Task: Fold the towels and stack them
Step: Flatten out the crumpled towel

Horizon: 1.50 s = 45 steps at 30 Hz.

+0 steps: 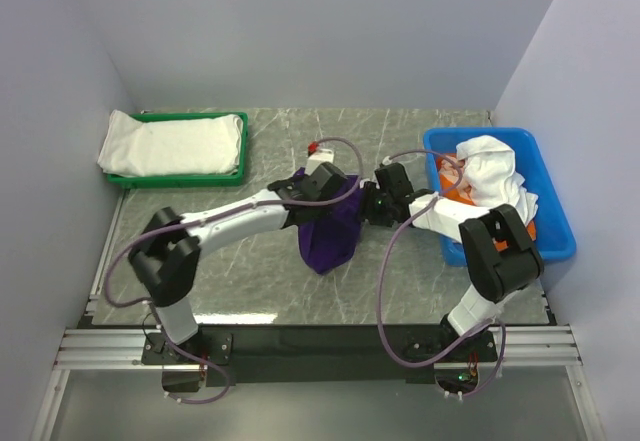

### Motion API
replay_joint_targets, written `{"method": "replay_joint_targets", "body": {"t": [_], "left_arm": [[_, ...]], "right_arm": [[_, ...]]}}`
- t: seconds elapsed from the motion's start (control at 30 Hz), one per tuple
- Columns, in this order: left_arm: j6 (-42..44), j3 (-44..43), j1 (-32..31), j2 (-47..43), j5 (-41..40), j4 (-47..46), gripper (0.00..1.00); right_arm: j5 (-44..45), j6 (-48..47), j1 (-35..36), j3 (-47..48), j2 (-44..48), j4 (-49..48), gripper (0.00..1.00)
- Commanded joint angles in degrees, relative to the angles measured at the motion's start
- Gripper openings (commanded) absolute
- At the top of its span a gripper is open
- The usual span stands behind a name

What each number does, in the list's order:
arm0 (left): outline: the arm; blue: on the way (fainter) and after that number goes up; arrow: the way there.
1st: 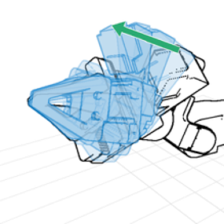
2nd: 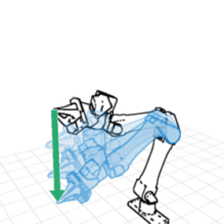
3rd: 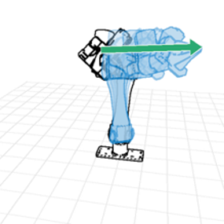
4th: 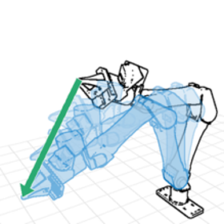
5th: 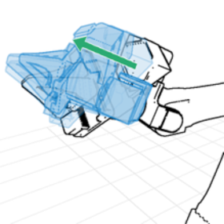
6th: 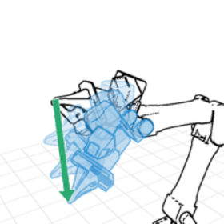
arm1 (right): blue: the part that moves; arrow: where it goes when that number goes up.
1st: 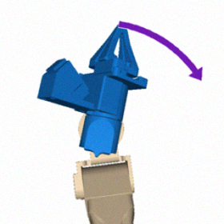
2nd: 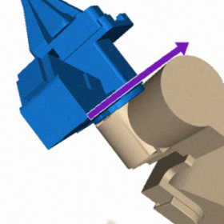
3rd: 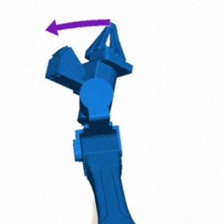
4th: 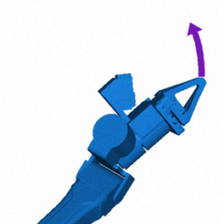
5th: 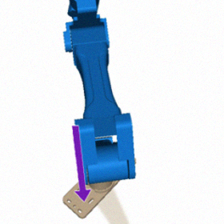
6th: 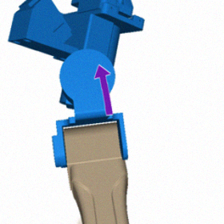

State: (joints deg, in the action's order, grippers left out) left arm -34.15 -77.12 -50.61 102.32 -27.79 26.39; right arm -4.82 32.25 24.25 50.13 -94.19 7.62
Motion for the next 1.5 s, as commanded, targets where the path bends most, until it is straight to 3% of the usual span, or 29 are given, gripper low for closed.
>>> {"method": "replay_joint_targets", "body": {"t": [0.0, 0.27, 0.37, 0.43, 0.5, 0.7, 0.87, 0.93, 1.0, 1.03, 1.07, 1.13, 1.17, 1.27, 1.37, 1.47], "left_arm": [[-5.22, 3.63, 1.04, -8.78, -0.69, -0.55, 0.14], [-11.28, 15.41, 7.01, -20.83, 3.27, -1.52, 0.15], [-13.04, 20.95, 9.29, -25.85, 4.23, -1.43, 0.16], [-14.01, 24.99, 11.57, -28.92, 5.11, -1.08, 0.16], [-15.59, 29.19, 14.64, -31.90, 6.95, -0.64, 0.17], [-19.72, 39.06, 20.90, -39.29, 12.40, -0.99, 0.17], [-23.41, 44.15, 20.82, -43.26, 21.00, -4.06, 0.19], [-24.47, 45.13, 20.82, -44.75, 22.95, -5.12, 0.22], [-24.91, 45.83, 20.73, -46.59, 25.76, -5.73, 0.26], [-24.82, 46.01, 20.55, -47.38, 26.81, -6.35, 0.48], [-23.78, 45.92, 20.20, -48.52, 27.35, -6.53, 0.62], [-22.37, 45.31, 18.45, -51.51, 27.26, -6.35, 0.87], [-20.45, 44.78, 17.83, -52.48, 28.31, -7.05, 0.91], [-19.29, 43.82, 16.86, -55.47, 28.06, -4.61, 0.95], [-17.45, 41.45, 17.30, -56.53, 20.86, -1.35, 0.88], [-14.99, 39.16, 21.42, -53.29, 18.65, 1.82, 0.81]], "right_arm": [[-1.42, 0.88, 0.53, 2.07, -1.78, -2.61, 0.55], [-0.28, 1.76, 1.77, 6.21, -8.11, -2.34, 0.42], [0.07, 1.68, 1.77, 7.35, -9.78, -2.17, 0.30], [1.03, 1.41, 1.77, 8.66, -10.13, -1.56, 0.09], [3.40, 0.19, 1.59, 9.81, -9.79, 0.20, 0.00], [14.74, -3.77, -3.49, 22.36, -11.27, 10.30, 0.00], [19.76, -3.78, -6.93, 37.48, -16.10, 16.98, 0.00], [20.11, -3.60, -7.37, 41.69, -17.16, 18.13, 0.07], [19.42, -4.99, -6.68, 42.07, -15.16, 18.05, 0.34], [19.15, -5.61, -6.15, 40.33, -13.93, 17.44, 0.43], [19.32, -6.49, -4.32, 39.09, -12.52, 16.30, 0.57], [19.76, -8.86, -1.85, 35.05, -8.30, 15.68, 0.64], [19.41, -9.48, 0.69, 33.38, -6.90, 14.89, 0.66], [15.03, -12.12, 5.97, 26.88, -1.53, 12.52, 0.64], [7.94, -12.91, 14.05, 23.53, 0.24, 10.76, 0.61], [3.43, -11.51, 19.77, 23.26, -1.69, 11.01, 0.57]]}}
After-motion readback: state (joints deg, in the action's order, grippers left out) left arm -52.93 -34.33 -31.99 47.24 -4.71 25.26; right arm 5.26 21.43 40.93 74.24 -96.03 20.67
